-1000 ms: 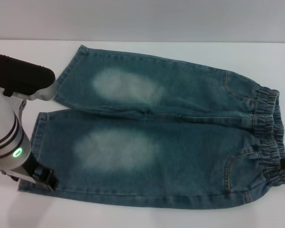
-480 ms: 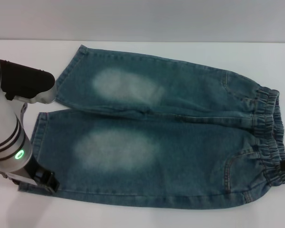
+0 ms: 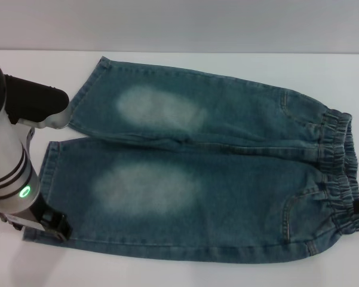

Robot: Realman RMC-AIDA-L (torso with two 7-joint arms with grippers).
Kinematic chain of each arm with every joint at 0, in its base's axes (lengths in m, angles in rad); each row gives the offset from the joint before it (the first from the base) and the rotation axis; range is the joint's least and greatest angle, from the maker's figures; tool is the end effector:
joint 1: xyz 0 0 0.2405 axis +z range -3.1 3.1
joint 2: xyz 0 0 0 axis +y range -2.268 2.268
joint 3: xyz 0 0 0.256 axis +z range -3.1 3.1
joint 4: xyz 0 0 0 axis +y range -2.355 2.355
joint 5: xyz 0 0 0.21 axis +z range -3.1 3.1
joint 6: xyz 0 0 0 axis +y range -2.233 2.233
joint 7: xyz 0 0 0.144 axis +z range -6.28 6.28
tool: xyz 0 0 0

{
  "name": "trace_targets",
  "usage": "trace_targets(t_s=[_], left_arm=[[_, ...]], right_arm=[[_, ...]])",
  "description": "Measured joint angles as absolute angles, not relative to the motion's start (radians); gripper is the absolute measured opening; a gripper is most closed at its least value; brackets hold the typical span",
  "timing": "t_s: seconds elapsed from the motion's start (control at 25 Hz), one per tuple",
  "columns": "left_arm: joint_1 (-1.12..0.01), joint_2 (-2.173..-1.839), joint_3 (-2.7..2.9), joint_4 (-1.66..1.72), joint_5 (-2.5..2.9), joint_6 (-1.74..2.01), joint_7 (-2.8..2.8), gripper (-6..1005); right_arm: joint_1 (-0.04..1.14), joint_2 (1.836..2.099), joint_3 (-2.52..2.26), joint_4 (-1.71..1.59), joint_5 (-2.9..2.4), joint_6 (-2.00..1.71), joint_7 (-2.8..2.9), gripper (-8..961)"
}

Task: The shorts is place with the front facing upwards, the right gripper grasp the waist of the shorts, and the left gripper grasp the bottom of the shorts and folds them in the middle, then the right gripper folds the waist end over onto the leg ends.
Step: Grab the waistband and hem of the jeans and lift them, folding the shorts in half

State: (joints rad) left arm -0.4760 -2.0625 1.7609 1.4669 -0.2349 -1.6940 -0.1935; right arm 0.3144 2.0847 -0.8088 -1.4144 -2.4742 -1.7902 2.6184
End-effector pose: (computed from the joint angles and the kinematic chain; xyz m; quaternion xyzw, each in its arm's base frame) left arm -0.2201 0.3018 -0.0133 -0.7281 -0.5243 0.3191 0.3051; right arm 0.2931 0.2796 0.0883 -0.7602 0.6251 -0.0075 0.1770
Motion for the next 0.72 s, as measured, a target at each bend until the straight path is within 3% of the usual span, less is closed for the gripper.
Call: trace_targets(t_s=[0.72], left_arm=[[-0.495, -2.066, 1.757, 1.419, -0.232, -1.707, -0.209, 785]], right_arm=[[0.316, 2.083, -0.808, -1.416, -2.474, -1.801, 2.619, 826]])
